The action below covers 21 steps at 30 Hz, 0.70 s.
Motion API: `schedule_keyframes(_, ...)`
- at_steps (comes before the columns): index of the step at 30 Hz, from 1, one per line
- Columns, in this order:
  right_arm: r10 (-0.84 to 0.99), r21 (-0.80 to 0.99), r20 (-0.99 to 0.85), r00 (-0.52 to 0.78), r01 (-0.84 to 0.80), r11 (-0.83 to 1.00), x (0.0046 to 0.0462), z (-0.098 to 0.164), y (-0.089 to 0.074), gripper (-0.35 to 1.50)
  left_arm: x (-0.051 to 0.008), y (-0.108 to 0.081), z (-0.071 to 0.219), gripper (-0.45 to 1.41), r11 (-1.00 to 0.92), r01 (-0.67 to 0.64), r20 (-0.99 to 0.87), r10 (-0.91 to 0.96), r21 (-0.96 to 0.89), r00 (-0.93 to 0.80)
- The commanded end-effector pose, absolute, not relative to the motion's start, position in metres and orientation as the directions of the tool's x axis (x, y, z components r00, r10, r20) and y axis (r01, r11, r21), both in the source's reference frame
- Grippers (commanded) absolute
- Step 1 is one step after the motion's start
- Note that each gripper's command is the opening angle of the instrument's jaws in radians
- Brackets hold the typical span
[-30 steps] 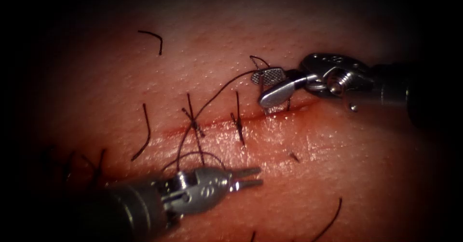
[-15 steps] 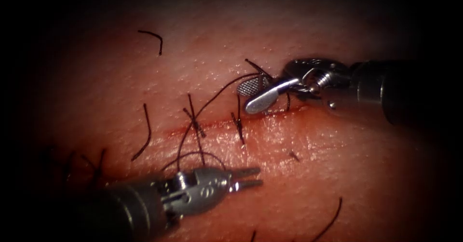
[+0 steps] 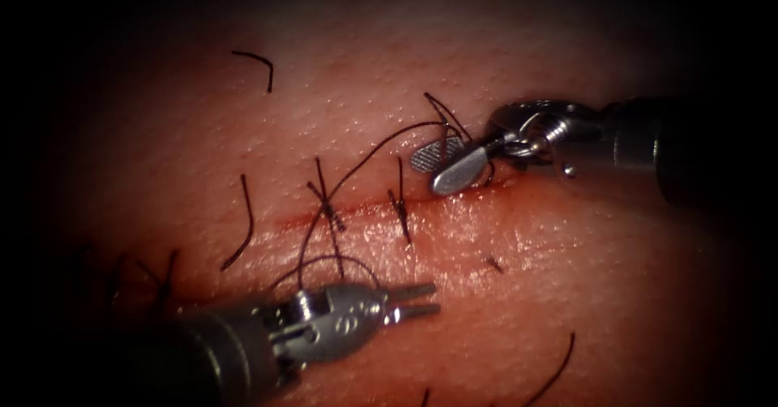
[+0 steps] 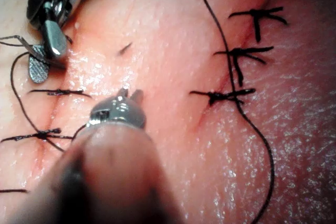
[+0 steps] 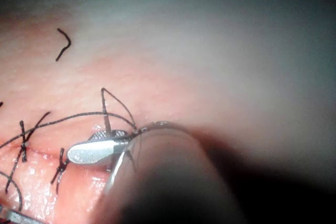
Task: Wound Closure
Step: Throw needle into skin below wound with right gripper
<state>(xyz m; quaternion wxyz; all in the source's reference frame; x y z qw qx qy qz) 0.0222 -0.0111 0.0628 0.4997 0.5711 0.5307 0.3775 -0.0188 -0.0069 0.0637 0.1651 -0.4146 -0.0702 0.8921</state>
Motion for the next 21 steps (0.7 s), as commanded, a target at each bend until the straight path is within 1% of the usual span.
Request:
schedule_keyframes(1, 0.983, 0.971, -0.103, 0.152, 0.229, 0.067, 0.0230, 0.0632, -0.0106, 0.32, -0.0194, -0.0067, 0.0643, -0.06, -0.936, -0.237, -0.717, 0.352, -0.260, -0.601)
schedule_keyframes(2, 0.983, 0.971, -0.103, 0.151, 0.228, 0.067, 0.0231, 0.0632, -0.0106, 0.04, -0.0194, -0.0067, 0.0643, -0.06, -0.936, -0.237, -0.717, 0.352, -0.260, -0.601)
schedule_keyframes(3, 0.983, 0.971, -0.103, 0.150, 0.228, 0.067, 0.0232, 0.0632, -0.0106, -0.10, -0.0194, -0.0067, 0.0643, -0.06, -0.936, -0.237, -0.717, 0.352, -0.260, -0.601)
schedule_keyframes(4, 0.985, 0.973, -0.091, 0.149, 0.223, 0.056, 0.0234, 0.0632, -0.0106, -0.35, -0.0194, -0.0067, 0.0643, -0.06, -0.936, -0.237, -0.717, 0.352, -0.260, -0.601)
schedule_keyframes(10, 0.982, 0.976, 0.110, 0.155, 0.172, -0.137, 0.0242, 0.0636, -0.0100, -0.35, -0.0194, -0.0068, 0.0642, -0.08, -0.936, -0.237, -0.717, 0.352, -0.260, -0.601)
schedule_keyframes(17, 0.972, 0.969, 0.187, 0.141, 0.134, -0.206, 0.0243, 0.0635, -0.0106, -0.35, -0.0194, -0.0069, 0.0641, -0.08, -0.936, -0.236, -0.718, 0.351, -0.260, -0.601)
schedule_keyframes(19, 0.960, 0.960, 0.232, 0.154, 0.120, -0.251, 0.0242, 0.0631, -0.0111, -0.35, -0.0195, -0.0069, 0.0641, -0.08, -0.936, -0.236, -0.718, 0.352, -0.260, -0.601)
schedule_keyframes(21, 0.929, 0.934, 0.326, 0.175, 0.094, -0.346, 0.0242, 0.0625, -0.0121, -0.35, -0.0195, -0.0069, 0.0641, -0.08, -0.936, -0.237, -0.717, 0.352, -0.260, -0.601)
